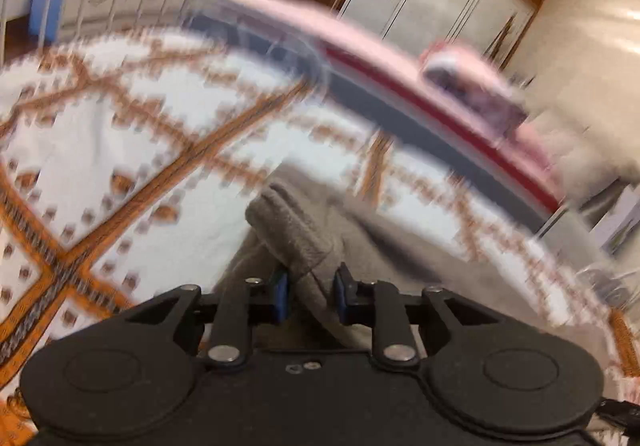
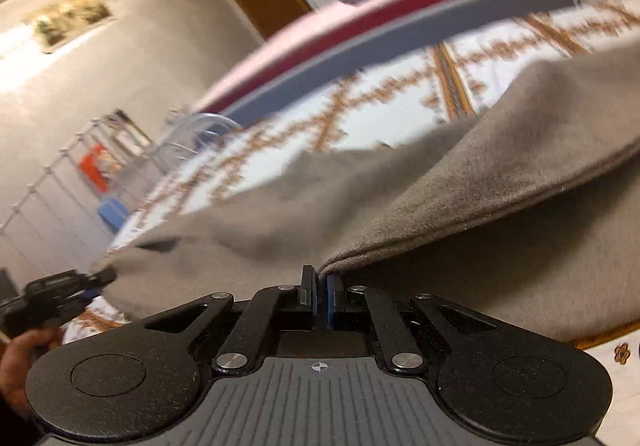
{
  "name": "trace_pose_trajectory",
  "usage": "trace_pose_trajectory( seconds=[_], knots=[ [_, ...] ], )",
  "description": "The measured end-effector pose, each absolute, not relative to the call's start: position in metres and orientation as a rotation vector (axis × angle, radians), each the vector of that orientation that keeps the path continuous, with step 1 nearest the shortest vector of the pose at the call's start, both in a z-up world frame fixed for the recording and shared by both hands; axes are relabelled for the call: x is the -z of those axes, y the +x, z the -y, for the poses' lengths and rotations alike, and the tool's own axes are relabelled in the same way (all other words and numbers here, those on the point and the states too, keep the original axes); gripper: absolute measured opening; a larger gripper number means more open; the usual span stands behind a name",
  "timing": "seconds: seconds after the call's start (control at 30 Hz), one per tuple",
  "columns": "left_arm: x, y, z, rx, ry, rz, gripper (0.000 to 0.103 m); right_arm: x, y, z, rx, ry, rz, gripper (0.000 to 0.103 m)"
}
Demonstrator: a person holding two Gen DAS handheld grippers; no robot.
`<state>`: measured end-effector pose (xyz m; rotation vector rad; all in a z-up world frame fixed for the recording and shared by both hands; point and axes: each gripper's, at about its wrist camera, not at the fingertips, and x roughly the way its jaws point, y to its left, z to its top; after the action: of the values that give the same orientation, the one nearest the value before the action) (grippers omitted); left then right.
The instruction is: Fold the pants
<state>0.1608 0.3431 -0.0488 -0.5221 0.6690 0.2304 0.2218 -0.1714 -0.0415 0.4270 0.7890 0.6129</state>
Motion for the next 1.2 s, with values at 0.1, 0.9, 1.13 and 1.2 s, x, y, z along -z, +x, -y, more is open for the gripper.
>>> trace_pose_trajectory(
  seconds=[0.1,0.9,1.13,1.2],
  knots=[
    [0.059,0.164,-0.338,-0.235,-0.473,-0.722,0.013,0.065,0.225,0.156,-0.576,0.347,-0.887,0.005],
    [0.009,0.142,-0.245,-0.262,-0.352,-0.645,0.048,0.02,0.237,0.271,-0.406,0.42,-0.816,0.006],
    [0.041,0.181,-0.224,-0.254,-0.233,-0.786,0.055,0.05,0.281,0.328,-0.277,0.6,-0.902,0.006],
    [0.047,0.186,-0.233,-0.273,-0.25,-0.803,0.055,0.06,0.292,0.339,-0.241,0.655,-0.919,0.006]
  ],
)
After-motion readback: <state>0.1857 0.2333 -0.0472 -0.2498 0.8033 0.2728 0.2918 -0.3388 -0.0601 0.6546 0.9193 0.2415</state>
